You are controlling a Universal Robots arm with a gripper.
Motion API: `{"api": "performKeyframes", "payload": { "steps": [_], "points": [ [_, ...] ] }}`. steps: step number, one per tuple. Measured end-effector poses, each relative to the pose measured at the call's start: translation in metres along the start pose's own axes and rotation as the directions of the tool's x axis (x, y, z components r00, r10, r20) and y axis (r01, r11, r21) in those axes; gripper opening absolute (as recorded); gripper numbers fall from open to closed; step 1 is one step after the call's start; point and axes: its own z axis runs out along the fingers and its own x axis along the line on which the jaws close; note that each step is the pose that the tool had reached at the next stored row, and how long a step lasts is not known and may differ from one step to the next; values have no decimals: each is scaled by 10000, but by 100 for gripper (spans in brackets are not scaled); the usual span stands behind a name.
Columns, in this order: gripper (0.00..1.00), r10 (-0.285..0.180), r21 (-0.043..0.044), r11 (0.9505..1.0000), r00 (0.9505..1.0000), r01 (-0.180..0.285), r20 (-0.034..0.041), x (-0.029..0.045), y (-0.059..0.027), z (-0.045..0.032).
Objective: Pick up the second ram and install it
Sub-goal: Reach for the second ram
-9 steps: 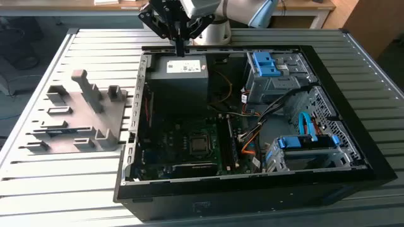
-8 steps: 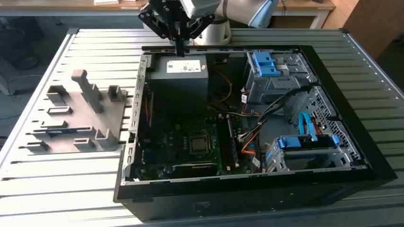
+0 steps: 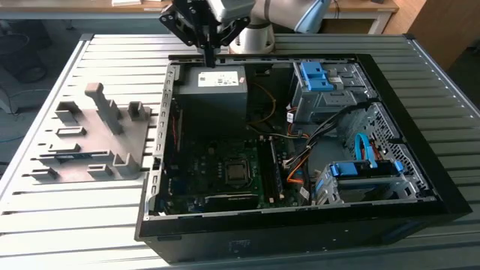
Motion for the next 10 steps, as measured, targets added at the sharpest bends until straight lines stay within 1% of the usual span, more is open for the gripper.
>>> {"api": "performKeyframes", "payload": {
  "steps": [10],
  "points": [
    [10, 0, -4, 10000, 10000, 0, 43, 452, -34, -13]
  ]
}}
